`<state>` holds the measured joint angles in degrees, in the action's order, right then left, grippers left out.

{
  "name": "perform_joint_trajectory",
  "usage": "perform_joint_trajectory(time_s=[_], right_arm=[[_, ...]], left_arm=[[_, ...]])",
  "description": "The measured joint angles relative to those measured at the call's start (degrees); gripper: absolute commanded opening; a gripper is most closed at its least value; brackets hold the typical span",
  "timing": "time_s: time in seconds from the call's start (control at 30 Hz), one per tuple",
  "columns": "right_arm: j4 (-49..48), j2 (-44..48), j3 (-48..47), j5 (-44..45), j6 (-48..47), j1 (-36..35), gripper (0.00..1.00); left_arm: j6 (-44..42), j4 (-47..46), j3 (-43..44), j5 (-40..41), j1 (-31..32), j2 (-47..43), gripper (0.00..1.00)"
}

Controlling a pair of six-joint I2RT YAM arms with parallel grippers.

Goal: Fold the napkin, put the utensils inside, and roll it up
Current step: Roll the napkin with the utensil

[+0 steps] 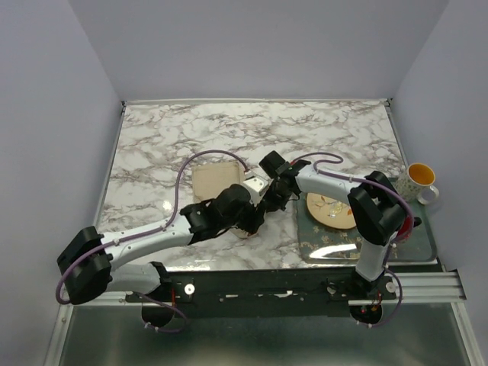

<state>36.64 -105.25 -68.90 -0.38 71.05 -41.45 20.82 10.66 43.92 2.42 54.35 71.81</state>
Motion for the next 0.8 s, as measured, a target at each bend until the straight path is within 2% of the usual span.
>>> perform_joint_trajectory(time_s=[0.03, 0.1, 0.13, 0.17, 0.2, 0.47, 0.67, 0.8], right_arm=[[0.46, -0.28, -0.17, -0.02, -0.33, 0.00, 0.01], [0.79, -1.03, -0.37, -0.02, -0.98, 0.00, 0.01], [0.85, -1.29, -0.37, -0.02, -1.22, 0.00, 0.01], [0.96, -1.46, -0.37, -0.07, -1.38, 0.00, 0.01], [0.96, -1.46, -0.39, -0.07, -1.55, 0.00, 0.01], [2.23, -1.49, -1.33, -0.81, -2.82, 0.35, 0.01], [3.32, -1.53, -1.36, -2.08, -3.63, 1.05, 0.01], [4.07, -1.73, -1.77, -2.36, -3.61, 1.18, 0.01]], left_arm=[[-1.16, -1.18, -0.98, 3.19, 2.47, -1.62, 0.61], [-3.28, -3.30, -2.54, 8.39, 6.91, -3.52, 0.67], [-3.82, -4.04, -2.97, 9.84, 8.15, -3.72, 0.74], [-4.35, -4.94, -3.43, 11.13, 9.18, -3.67, 0.87], [-4.85, -5.64, -3.89, 12.41, 9.68, -3.56, 0.89], [-9.44, -11.91, -7.98, 20.85, 15.41, 1.77, 0.93], [-11.91, -11.74, -4.17, 26.32, 17.68, 14.38, 0.93], [-12.09, -11.02, -1.86, 28.59, 18.01, 17.68, 0.90]])
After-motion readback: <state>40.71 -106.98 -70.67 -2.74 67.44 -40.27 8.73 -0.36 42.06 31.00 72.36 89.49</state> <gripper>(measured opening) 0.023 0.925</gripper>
